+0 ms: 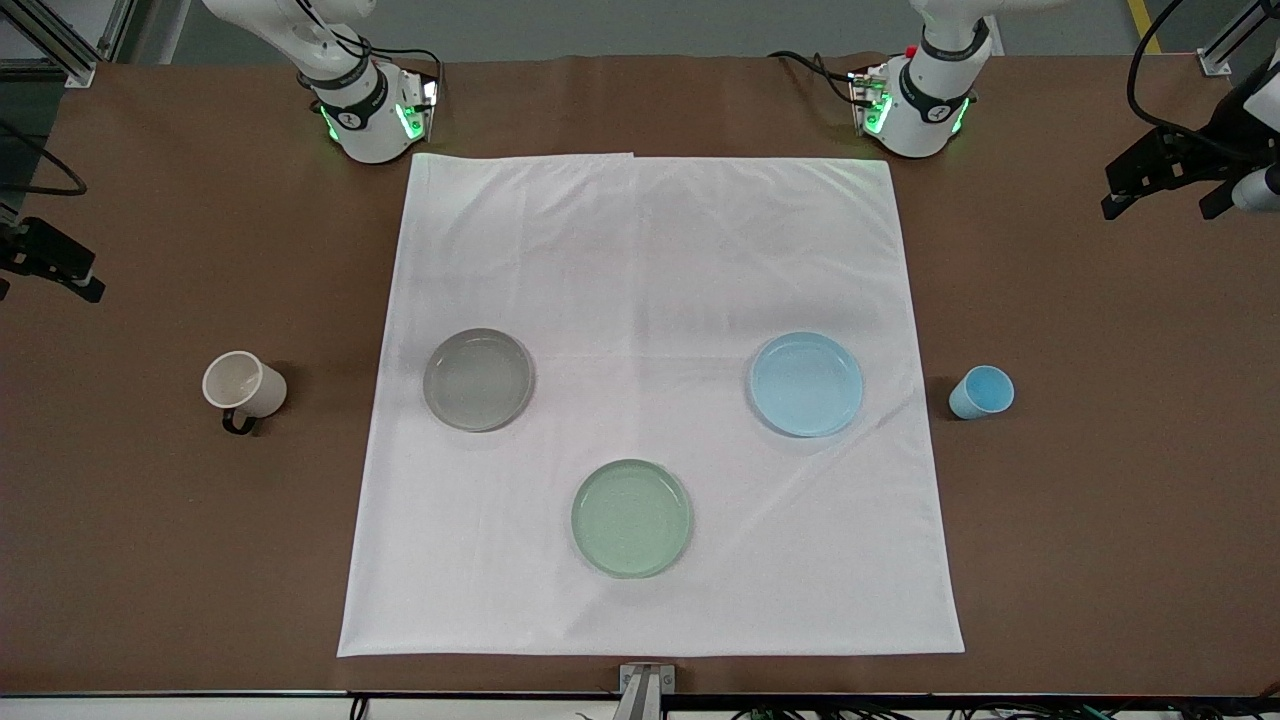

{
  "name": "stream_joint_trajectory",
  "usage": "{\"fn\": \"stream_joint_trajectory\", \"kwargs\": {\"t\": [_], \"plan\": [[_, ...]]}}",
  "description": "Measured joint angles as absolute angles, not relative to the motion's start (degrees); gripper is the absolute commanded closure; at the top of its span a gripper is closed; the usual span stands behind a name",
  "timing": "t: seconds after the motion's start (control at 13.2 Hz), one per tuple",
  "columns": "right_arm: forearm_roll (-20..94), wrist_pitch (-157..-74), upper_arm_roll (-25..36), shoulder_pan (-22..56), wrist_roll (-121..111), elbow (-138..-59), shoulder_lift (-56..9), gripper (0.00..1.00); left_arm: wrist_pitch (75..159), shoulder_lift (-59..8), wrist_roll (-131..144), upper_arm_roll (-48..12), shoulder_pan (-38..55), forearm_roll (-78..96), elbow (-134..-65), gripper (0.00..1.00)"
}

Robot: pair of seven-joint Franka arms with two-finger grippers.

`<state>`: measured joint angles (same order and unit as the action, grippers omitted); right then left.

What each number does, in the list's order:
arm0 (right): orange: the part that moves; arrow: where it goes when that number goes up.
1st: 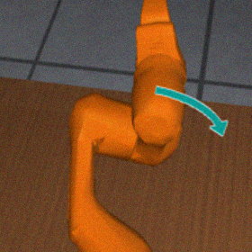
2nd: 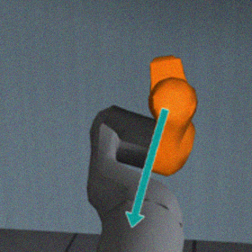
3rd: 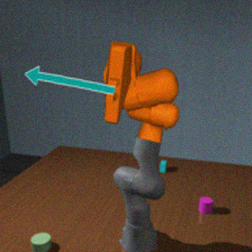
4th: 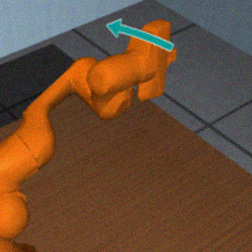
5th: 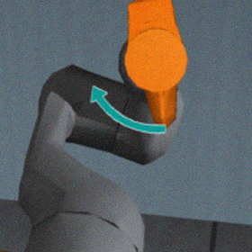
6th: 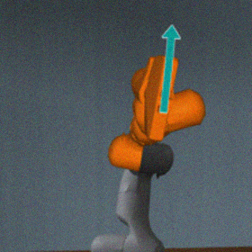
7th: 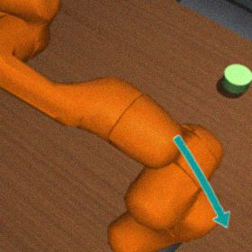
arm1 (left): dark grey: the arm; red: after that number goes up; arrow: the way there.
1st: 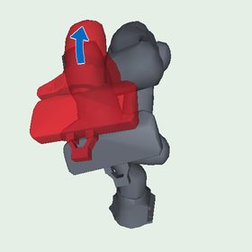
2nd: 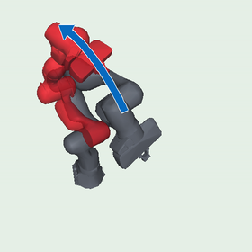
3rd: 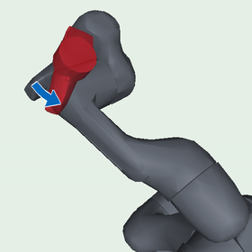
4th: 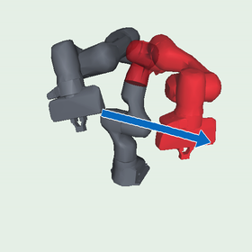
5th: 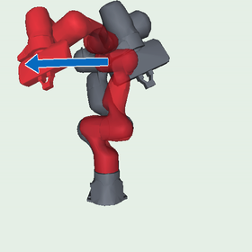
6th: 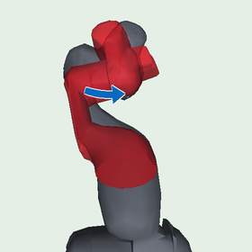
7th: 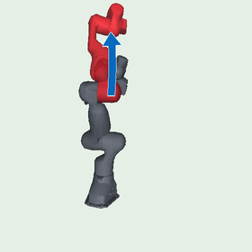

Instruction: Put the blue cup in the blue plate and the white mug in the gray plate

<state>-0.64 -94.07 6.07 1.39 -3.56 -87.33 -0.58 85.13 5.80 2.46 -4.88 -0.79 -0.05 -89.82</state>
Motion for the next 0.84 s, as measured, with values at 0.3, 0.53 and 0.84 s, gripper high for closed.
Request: {"fn": "stream_joint_trajectory", "kwargs": {"t": [0.3, 0.53, 0.84], "plan": [[-0.64, -94.07, 6.07, 1.39, -3.5, -87.33, -0.59, 0.0, 85.13, 5.74, 2.45, -4.82, -0.82, -0.05, -89.78, 0.0], [-0.64, -94.06, 6.07, 1.39, -3.49, -87.33, -0.78, 0.0, 85.14, 3.52, 2.4, -4.81, -0.83, -0.07, -89.56, 0.0], [-0.65, -94.12, 6.09, 1.38, -3.5, -87.31, -3.58, 0.0, 89.56, -4.38, 2.59, -4.71, -1.39, -2.45, -90.72, 0.0]]}}
